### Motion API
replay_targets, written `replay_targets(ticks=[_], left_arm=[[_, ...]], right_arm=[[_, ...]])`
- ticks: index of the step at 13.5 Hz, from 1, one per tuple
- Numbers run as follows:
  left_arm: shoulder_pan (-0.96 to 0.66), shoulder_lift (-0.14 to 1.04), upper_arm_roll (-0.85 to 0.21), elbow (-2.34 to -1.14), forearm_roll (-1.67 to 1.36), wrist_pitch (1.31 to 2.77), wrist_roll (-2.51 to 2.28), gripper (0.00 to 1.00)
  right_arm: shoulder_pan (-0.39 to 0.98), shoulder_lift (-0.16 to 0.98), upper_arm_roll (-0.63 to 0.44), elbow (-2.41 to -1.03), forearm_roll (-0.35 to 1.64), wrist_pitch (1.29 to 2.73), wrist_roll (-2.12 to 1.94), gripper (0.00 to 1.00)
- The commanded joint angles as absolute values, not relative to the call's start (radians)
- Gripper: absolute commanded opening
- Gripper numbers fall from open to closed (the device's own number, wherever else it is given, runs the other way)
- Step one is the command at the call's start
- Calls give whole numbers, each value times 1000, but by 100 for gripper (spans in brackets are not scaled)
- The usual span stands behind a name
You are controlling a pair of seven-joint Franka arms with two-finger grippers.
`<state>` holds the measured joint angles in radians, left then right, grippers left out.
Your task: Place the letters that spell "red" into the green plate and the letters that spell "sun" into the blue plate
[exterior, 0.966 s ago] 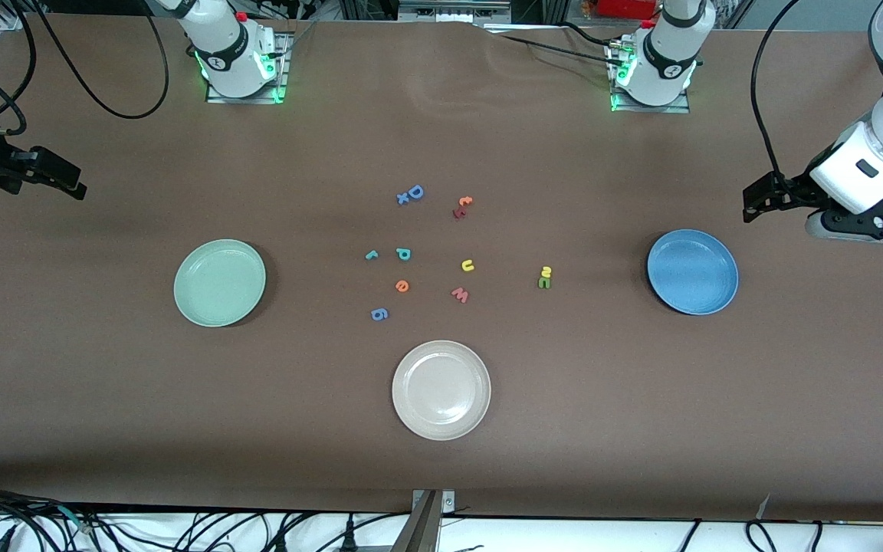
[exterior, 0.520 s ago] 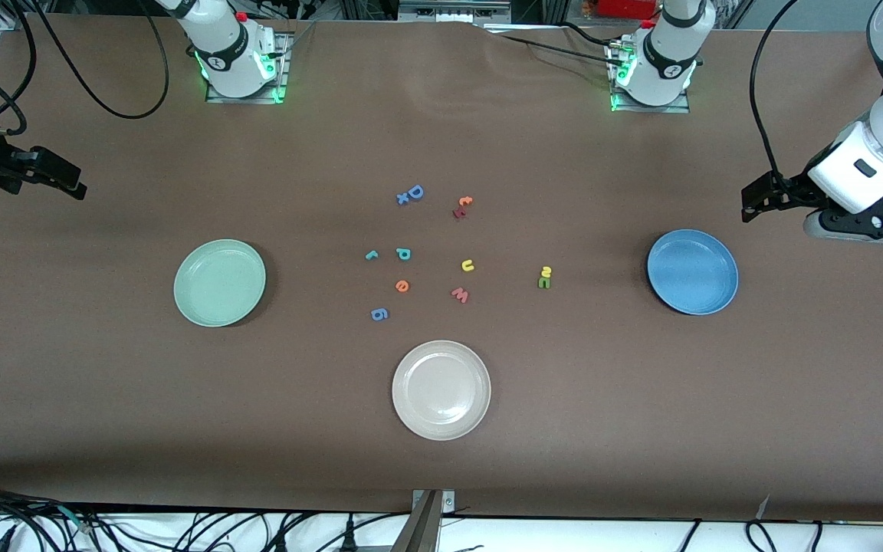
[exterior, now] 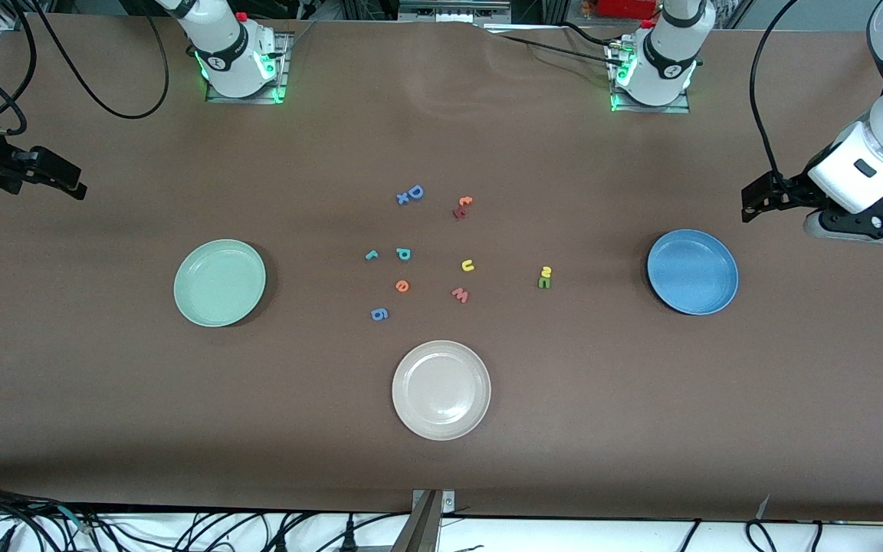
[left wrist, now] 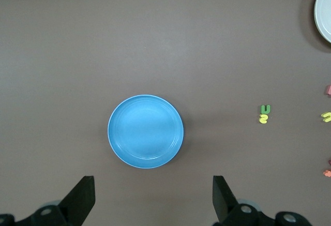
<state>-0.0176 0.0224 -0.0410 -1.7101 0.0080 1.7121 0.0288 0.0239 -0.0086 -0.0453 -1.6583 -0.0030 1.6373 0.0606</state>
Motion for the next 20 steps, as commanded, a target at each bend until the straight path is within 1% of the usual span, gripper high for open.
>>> replay_targets(ticks=[1, 20], left_arm=[[-15, 14, -38, -1707, -28, 1713, 71, 100], [-18, 17, -38, -1690, -26, 1713, 72, 100]], right_arm=[[26, -5, -44, -1635, 5, 1615, 74, 100], [29, -3, -40, -1634, -2, 1595, 71, 100]])
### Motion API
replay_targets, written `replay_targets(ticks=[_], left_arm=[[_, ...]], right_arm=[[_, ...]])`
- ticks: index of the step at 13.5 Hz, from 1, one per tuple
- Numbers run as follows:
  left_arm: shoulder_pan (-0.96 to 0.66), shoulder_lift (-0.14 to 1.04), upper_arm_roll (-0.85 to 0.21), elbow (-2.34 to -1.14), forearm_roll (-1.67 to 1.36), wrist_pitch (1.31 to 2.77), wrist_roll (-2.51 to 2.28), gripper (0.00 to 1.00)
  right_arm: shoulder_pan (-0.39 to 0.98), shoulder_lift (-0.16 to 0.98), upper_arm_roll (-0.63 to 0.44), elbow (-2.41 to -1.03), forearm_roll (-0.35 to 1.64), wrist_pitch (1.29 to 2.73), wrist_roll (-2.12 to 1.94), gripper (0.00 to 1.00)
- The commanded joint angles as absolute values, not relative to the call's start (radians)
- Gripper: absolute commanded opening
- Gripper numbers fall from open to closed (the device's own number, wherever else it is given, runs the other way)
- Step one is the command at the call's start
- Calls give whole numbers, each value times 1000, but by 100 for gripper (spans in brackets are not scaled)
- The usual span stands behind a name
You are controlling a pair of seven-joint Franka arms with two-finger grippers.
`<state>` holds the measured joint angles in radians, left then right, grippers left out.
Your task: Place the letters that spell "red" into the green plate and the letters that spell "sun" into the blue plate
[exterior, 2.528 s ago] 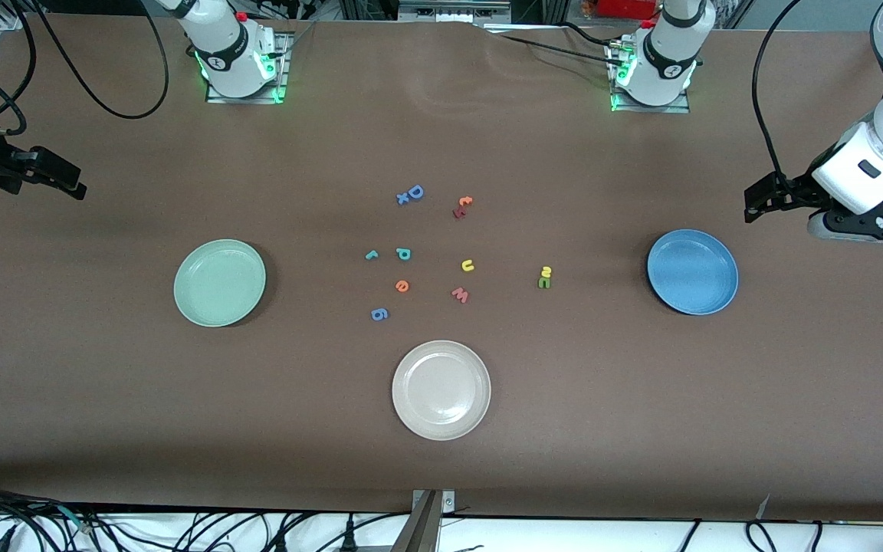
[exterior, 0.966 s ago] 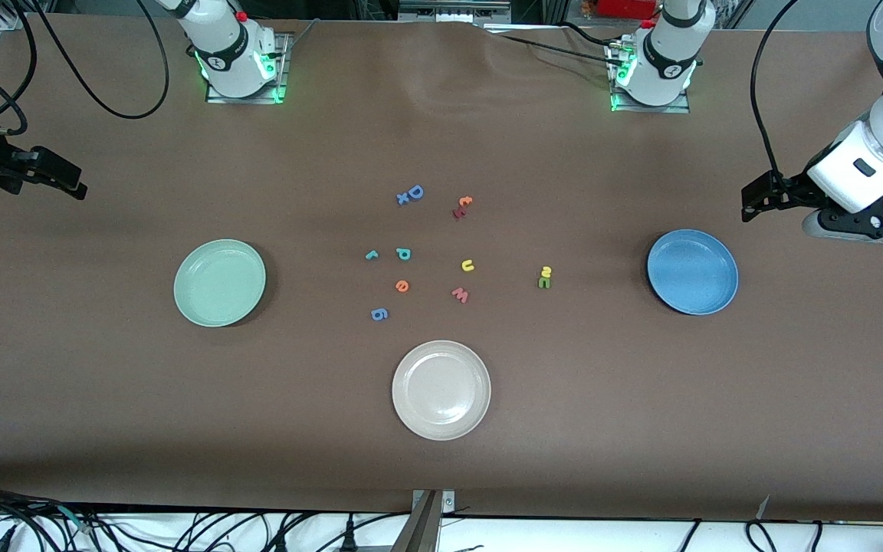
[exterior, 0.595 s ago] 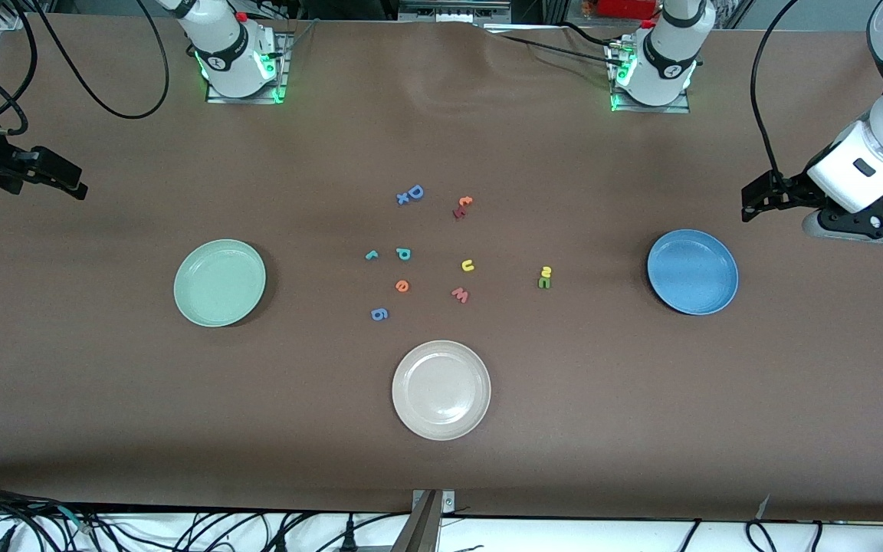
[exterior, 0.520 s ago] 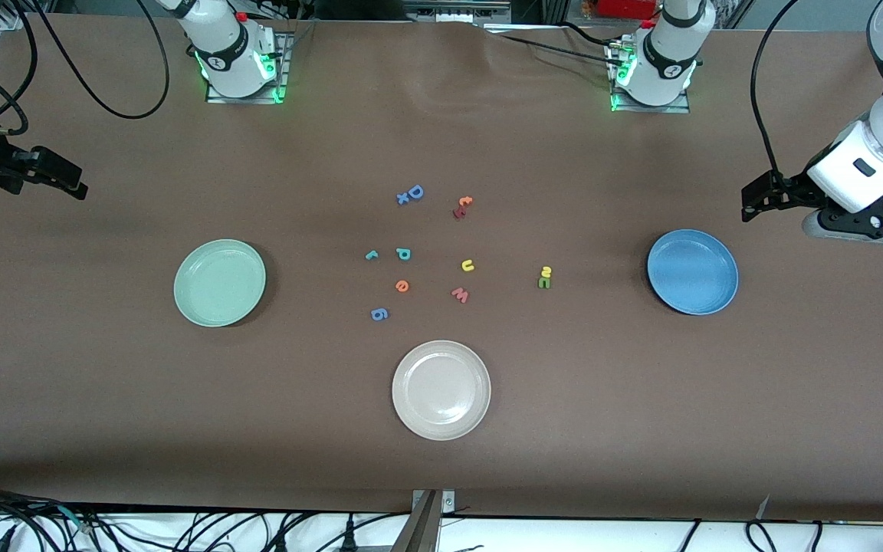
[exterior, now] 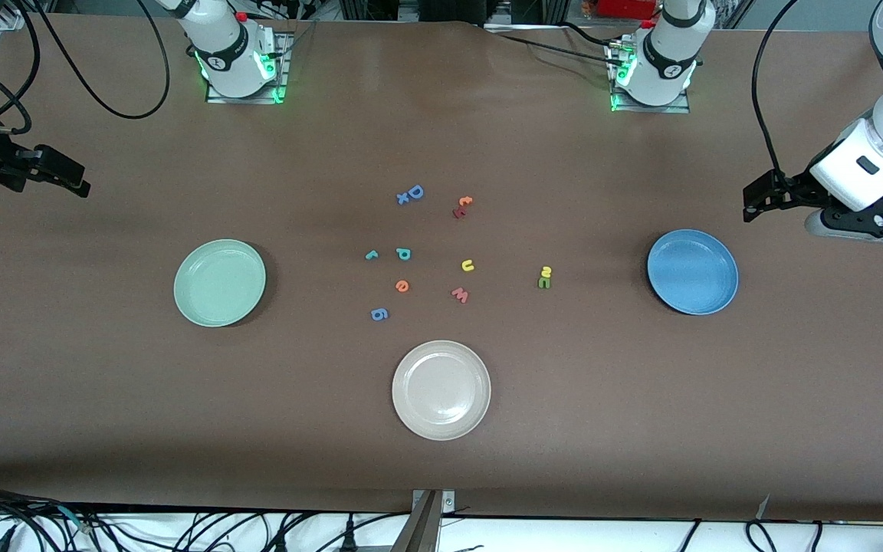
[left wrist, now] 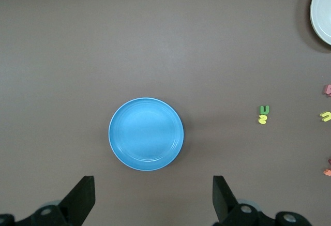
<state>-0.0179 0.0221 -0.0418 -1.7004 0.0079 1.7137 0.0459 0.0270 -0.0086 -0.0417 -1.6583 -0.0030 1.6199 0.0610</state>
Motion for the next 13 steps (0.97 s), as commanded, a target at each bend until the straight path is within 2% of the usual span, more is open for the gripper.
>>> replay_targets(ticks=[1, 13], left_arm=[[-18, 17, -38, -1689, -26, 1713, 72, 100], [-20, 12, -37, -1694, -26, 1713, 75, 100]], right_arm=[[29, -3, -40, -1634, -2, 1595, 71, 100], [55, 14, -29, -1638, -6, 1545, 92, 100]])
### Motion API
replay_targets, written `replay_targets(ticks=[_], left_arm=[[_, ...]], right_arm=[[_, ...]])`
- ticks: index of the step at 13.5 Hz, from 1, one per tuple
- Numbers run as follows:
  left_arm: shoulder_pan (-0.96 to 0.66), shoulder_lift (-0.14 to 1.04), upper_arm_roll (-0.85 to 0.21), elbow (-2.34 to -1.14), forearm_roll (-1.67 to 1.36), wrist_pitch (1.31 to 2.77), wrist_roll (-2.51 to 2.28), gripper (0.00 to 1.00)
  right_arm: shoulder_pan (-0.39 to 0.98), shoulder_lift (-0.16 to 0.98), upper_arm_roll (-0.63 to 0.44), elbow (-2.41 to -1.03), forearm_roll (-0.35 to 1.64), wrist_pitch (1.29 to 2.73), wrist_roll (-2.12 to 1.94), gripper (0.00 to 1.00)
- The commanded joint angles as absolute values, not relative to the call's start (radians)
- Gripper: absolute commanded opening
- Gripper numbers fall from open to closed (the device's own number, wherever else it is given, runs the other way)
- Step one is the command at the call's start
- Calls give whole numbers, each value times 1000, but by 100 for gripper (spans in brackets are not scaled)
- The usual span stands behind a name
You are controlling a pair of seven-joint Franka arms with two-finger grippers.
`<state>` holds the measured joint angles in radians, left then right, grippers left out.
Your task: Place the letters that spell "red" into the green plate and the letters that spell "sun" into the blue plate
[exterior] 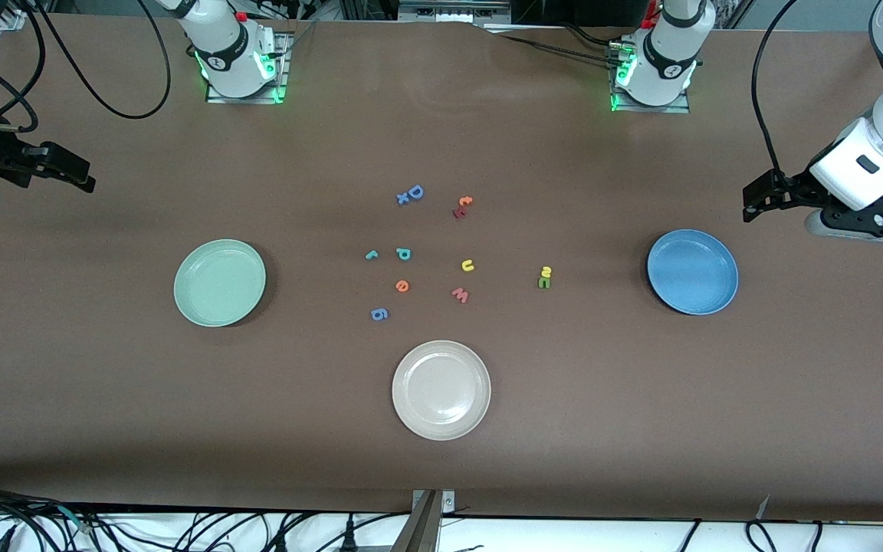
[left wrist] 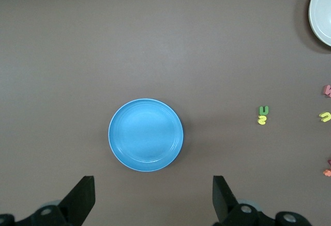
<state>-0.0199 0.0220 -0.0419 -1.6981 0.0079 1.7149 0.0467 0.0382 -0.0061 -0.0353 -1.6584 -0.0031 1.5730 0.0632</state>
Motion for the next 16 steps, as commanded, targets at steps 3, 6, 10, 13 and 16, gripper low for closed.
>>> replay_targets(ticks=[3, 6, 10, 13, 16], left_arm=[[-20, 14, -37, -1697, -26, 1713, 77, 100], [-35, 18, -44, -1710, -31, 1713, 104, 100], [-37, 38, -60, -1805, -132, 1750, 81, 100], [-41, 43, -136, -1949, -140, 1944, -15, 100], [-41, 55, -260, -2086, -135, 2153, -222, 100]], right_arm=[[104, 72, -26, -1651, 2, 1531, 143, 100], [211, 153, -26, -1646, 3, 1595, 193, 100], [354, 279, -26, -1641, 5, 1753, 433, 100], [438, 383, -26, -1643, 6, 1883, 589, 100], [465, 489, -26, -1631, 6, 2041, 686, 100]])
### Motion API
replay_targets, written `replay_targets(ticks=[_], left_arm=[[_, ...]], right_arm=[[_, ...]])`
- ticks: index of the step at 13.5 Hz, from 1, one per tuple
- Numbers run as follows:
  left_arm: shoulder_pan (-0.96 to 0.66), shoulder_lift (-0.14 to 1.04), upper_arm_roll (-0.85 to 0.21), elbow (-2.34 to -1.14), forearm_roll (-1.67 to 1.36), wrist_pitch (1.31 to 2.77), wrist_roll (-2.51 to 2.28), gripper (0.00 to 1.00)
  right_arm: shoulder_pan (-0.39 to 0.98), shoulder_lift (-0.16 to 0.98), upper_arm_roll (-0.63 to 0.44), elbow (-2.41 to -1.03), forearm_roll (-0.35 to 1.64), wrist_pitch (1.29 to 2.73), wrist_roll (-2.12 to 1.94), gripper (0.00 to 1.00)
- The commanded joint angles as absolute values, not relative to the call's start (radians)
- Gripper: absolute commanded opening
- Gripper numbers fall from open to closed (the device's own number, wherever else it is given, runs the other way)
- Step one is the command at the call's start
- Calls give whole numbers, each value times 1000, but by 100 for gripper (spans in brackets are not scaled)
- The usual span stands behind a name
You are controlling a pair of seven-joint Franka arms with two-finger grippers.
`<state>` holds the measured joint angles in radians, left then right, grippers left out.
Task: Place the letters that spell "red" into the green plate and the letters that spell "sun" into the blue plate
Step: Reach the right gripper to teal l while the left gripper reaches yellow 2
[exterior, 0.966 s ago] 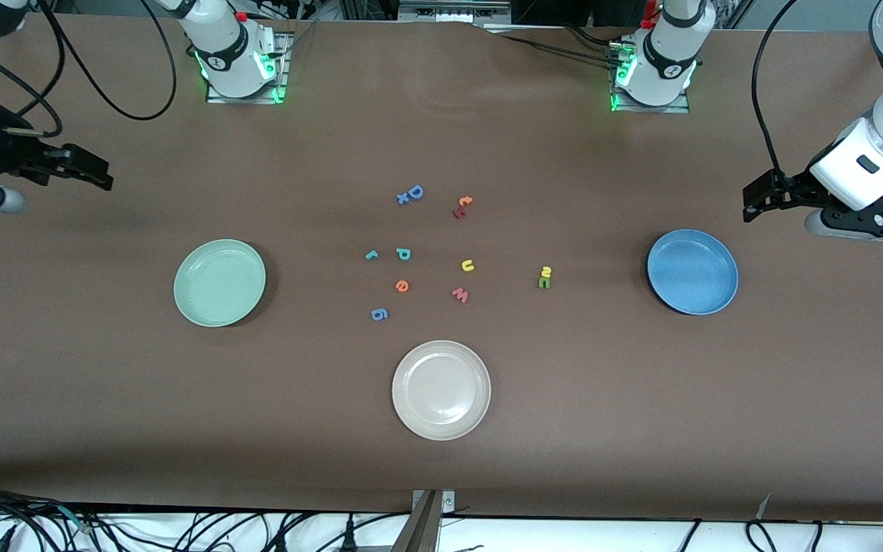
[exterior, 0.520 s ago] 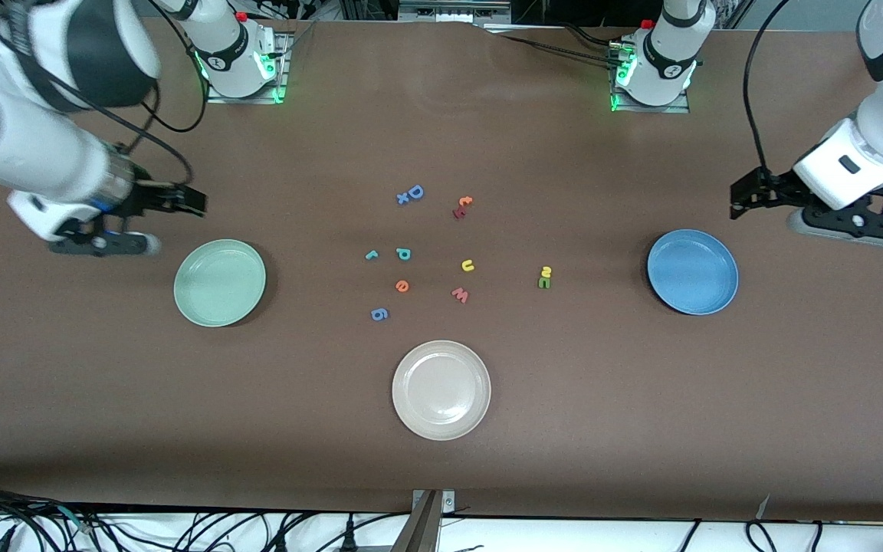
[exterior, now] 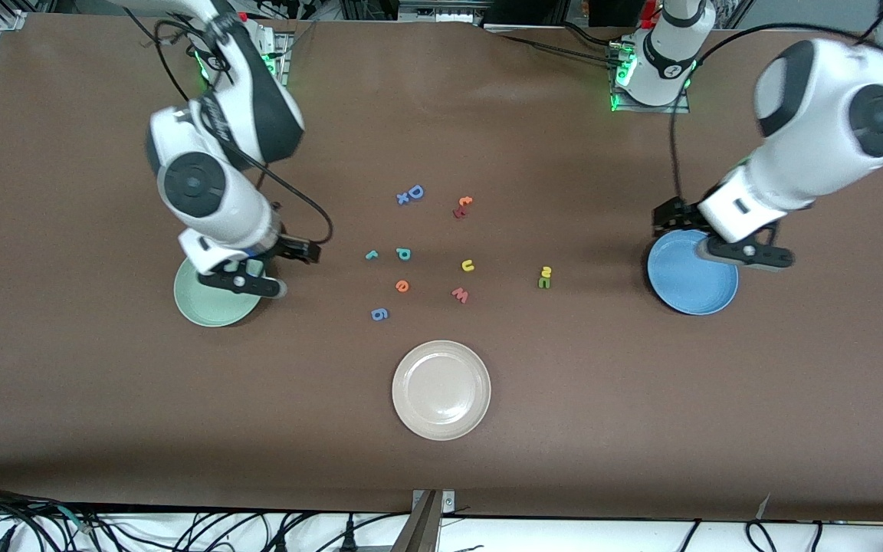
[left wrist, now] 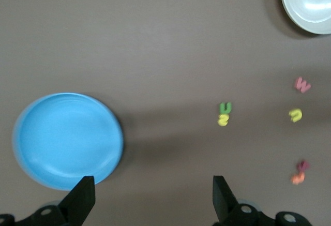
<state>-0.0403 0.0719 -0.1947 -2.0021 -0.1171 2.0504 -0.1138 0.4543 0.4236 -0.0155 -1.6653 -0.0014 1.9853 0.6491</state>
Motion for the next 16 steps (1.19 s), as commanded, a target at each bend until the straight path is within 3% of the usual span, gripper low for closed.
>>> replay_targets(ticks=[1, 7, 13, 16], left_arm=[[-43, 64, -296, -2104, -130, 2190, -312, 100], [-178, 213, -334, -2102, 158, 2240, -541, 98], [-227, 376, -334, -2100, 175, 2406, -483, 92], [-232, 399, -333, -2111, 175, 2509, -479, 93]], right_arm=[[474, 512, -26, -1614, 2, 2048, 684, 100], [480, 606, -29, -1551, 8, 2085, 707, 100], [537, 667, -26, -1548, 41, 2189, 906, 100], [586, 660, -29, -1568, 40, 2140, 962, 99]])
